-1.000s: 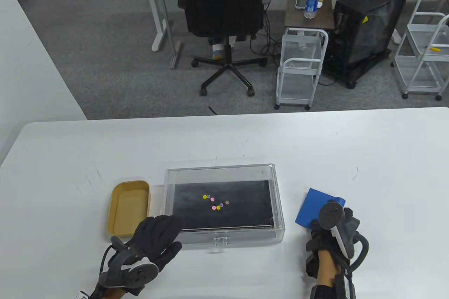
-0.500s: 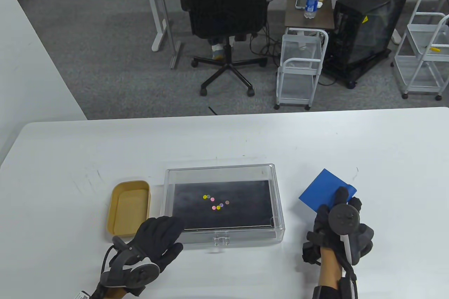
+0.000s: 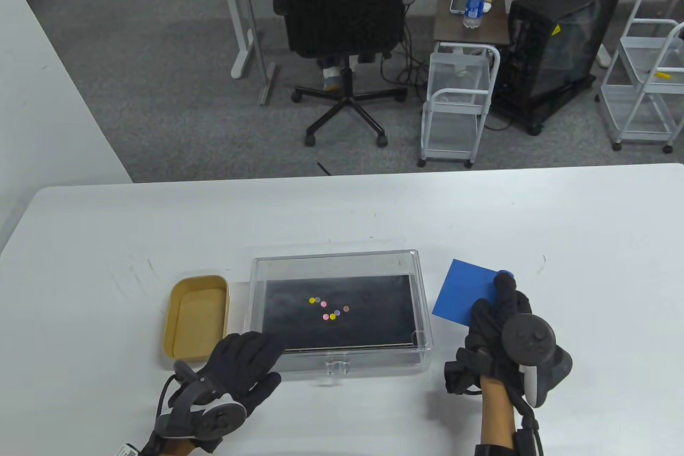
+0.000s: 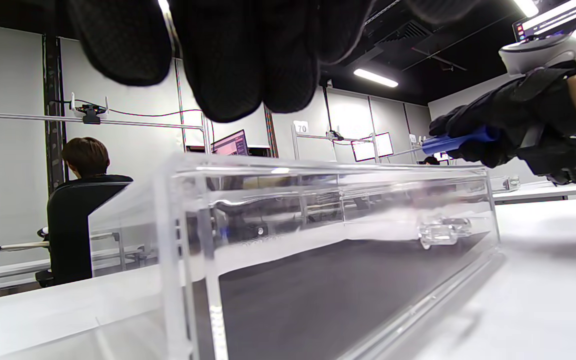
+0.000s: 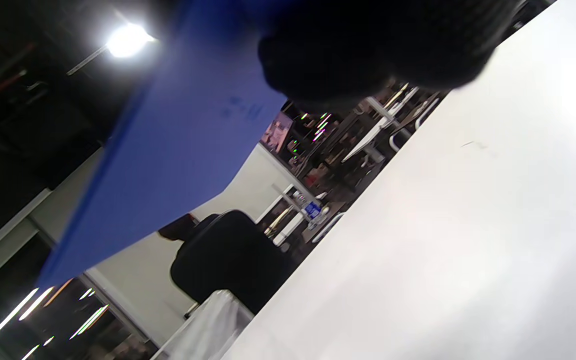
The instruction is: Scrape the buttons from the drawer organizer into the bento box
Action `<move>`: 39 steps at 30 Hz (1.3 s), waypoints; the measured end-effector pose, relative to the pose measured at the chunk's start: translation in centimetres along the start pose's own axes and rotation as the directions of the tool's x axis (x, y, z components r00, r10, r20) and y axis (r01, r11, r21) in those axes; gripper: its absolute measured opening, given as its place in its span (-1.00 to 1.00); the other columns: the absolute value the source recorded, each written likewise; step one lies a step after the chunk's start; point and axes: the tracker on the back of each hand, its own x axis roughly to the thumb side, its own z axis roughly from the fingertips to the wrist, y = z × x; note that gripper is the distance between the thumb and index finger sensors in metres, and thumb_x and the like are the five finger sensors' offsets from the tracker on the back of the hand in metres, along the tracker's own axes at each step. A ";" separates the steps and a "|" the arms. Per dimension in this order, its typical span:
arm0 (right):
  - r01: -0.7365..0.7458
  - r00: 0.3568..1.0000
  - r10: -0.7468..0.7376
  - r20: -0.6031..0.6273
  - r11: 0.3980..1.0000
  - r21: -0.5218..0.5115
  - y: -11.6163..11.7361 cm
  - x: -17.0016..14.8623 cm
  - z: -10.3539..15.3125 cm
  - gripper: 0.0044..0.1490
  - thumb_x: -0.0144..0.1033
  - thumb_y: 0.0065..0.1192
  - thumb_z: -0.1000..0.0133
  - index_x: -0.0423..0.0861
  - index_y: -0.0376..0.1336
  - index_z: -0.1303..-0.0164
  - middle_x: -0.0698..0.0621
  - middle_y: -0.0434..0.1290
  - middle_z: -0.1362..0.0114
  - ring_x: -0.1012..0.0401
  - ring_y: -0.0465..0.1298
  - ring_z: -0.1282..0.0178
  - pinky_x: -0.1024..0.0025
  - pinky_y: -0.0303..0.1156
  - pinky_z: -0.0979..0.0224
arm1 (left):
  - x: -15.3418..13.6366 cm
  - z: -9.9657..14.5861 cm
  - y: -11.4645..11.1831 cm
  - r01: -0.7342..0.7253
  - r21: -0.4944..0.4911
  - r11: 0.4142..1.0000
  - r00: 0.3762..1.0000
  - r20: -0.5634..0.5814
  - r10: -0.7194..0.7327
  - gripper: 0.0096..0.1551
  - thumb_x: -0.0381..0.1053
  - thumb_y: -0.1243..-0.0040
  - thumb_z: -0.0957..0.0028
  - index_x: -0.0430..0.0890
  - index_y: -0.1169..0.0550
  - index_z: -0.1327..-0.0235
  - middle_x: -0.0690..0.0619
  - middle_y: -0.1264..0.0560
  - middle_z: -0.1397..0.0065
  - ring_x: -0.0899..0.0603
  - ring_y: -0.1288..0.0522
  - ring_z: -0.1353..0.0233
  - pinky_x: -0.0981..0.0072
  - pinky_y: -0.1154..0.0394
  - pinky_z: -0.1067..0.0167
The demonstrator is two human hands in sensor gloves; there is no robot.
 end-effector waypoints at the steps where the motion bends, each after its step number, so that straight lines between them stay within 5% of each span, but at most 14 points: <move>1: -0.009 1.000 0.008 0.020 1.000 0.015 0.2 0.4 0.2 -0.21 -0.22 0.21 -0.20 -0.10 -0.03 -0.58 -0.51 0.11 -0.52 0.27 0.63 0.15 0.37 0.63 0.10 | 0.0 0.0 0.0 0.000 0.000 1.000 1.000 0.000 0.000 -0.27 0.28 0.19 -0.24 -0.01 -0.24 -0.64 -0.06 -0.44 -0.56 -0.24 -0.55 -0.46 -0.26 -0.44 -0.35; 12: -0.226 0.960 0.207 0.188 0.971 0.083 3.1 4.0 2.0 -0.18 -0.23 0.32 -0.15 -0.05 0.01 -0.57 -0.52 0.15 -0.51 0.26 0.63 0.23 0.35 0.64 0.17 | 0.2 -0.1 0.0 0.022 -0.018 1.000 1.000 -0.008 -0.022 -0.27 0.30 0.20 -0.24 0.01 -0.28 -0.62 -0.06 -0.45 -0.56 -0.25 -0.55 -0.46 -0.27 -0.45 -0.35; 18: -0.369 0.924 0.344 0.168 0.917 0.150 4.2 6.2 2.0 -0.06 -0.23 0.32 -0.16 -0.17 -0.11 -0.61 -0.57 0.16 -0.46 0.29 0.63 0.27 0.37 0.65 0.21 | 0.2 -0.2 0.0 0.026 -0.039 0.999 1.000 -0.010 -0.027 -0.27 0.31 0.21 -0.24 0.01 -0.30 -0.62 -0.07 -0.45 -0.56 -0.25 -0.56 -0.46 -0.27 -0.44 -0.36; 39: -0.490 0.857 0.425 0.290 0.847 0.205 12.5 14.7 4.8 -0.16 -0.28 0.24 -0.21 -0.13 -0.08 -0.61 -0.60 0.06 -0.48 0.20 0.59 0.22 0.27 0.60 0.17 | 0.3 -0.3 0.0 0.059 -0.059 0.997 0.998 0.002 -0.059 -0.29 0.30 0.20 -0.24 0.02 -0.33 -0.60 -0.05 -0.48 -0.54 -0.24 -0.58 -0.45 -0.27 -0.45 -0.35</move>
